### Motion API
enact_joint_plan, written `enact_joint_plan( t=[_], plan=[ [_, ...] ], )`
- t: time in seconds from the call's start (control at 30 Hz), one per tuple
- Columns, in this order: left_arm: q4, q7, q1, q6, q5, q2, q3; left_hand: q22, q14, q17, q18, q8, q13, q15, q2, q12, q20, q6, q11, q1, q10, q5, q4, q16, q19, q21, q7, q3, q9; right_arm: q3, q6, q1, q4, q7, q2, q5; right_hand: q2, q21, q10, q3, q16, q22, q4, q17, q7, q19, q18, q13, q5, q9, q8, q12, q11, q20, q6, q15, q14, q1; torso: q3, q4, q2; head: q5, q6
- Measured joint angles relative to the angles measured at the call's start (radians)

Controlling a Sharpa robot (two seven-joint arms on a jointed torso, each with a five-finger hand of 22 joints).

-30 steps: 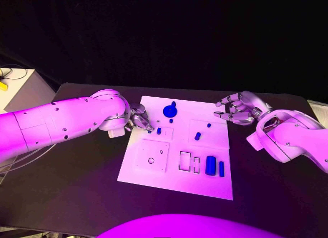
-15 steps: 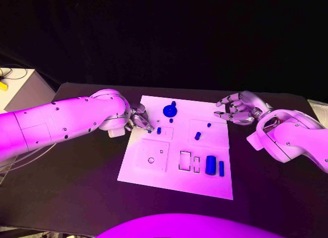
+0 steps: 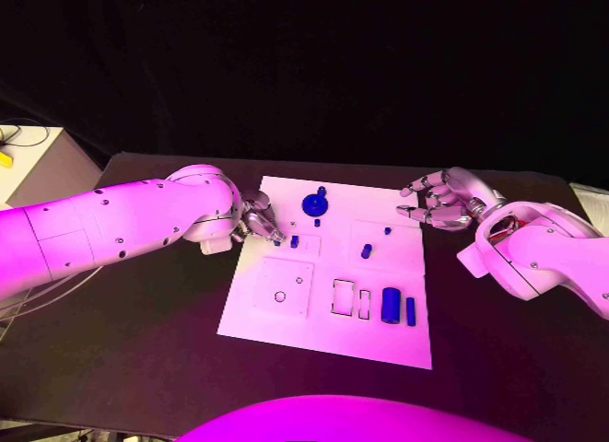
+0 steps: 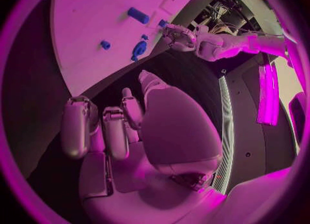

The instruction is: Assemble the parts on the task board

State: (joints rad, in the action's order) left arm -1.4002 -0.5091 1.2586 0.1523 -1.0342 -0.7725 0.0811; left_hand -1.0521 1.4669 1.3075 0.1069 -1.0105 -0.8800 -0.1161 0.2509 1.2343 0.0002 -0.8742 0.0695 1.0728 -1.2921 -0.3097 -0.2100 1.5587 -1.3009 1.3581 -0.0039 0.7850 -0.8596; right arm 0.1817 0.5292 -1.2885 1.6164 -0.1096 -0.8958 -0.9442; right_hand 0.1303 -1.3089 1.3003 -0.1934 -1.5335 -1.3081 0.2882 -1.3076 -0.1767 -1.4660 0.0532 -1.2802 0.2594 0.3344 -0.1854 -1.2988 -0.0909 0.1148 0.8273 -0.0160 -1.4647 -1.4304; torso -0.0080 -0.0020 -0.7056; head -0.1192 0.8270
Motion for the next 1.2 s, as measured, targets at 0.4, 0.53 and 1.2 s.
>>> enact_joint_plan(
  t=[0.4,0.53,1.2],
  plan=[
    [-0.009,0.000,0.000,0.003,-0.029,-0.005,0.000,-0.006,0.000,0.000,0.000,0.000,-0.003,0.000,0.000,0.000,-0.004,0.000,0.000,0.000,0.000,0.000,0.000,0.000,-0.004,0.004,0.000,0.000,-0.001,0.000,0.000,0.000,-0.001,0.000,0.000,0.000,0.000,0.000,0.000,0.000,0.000,0.000,0.000,0.000,0.000,0.000,0.000,0.000,0.000,0.000,0.000,0.000,0.000,0.000,0.000,0.000,0.000,0.000,-0.0004,0.0001,0.001,0.000,0.002],
    [-0.010,0.001,-0.001,0.004,-0.036,-0.005,0.001,-0.007,0.000,0.000,0.000,0.006,-0.004,0.000,0.000,0.000,-0.004,0.000,0.000,0.000,0.000,0.002,-0.003,0.000,-0.004,0.004,0.000,0.003,0.000,0.000,0.000,0.000,-0.001,0.000,0.000,0.000,0.000,0.000,0.000,0.000,0.000,0.000,0.000,0.000,0.000,0.000,0.000,0.000,0.000,0.000,0.000,0.000,0.000,0.000,0.000,0.000,0.000,0.000,-0.0003,0.0001,0.000,-0.001,0.002],
    [-0.008,0.000,-0.002,0.003,-0.039,-0.001,0.001,-0.012,0.000,0.000,0.000,0.006,-0.007,0.000,-0.011,0.000,0.000,-0.007,0.000,-0.011,-0.008,0.005,-0.003,0.000,-0.007,0.008,0.003,0.003,-0.009,0.000,0.000,0.001,-0.001,0.000,0.000,0.000,0.000,0.000,0.000,0.000,0.000,0.000,0.000,0.000,0.000,0.000,0.000,0.000,0.000,0.000,0.000,0.000,0.000,0.000,0.000,0.000,0.000,0.000,0.0002,-0.0001,0.000,-0.001,-0.001]
  ],
)
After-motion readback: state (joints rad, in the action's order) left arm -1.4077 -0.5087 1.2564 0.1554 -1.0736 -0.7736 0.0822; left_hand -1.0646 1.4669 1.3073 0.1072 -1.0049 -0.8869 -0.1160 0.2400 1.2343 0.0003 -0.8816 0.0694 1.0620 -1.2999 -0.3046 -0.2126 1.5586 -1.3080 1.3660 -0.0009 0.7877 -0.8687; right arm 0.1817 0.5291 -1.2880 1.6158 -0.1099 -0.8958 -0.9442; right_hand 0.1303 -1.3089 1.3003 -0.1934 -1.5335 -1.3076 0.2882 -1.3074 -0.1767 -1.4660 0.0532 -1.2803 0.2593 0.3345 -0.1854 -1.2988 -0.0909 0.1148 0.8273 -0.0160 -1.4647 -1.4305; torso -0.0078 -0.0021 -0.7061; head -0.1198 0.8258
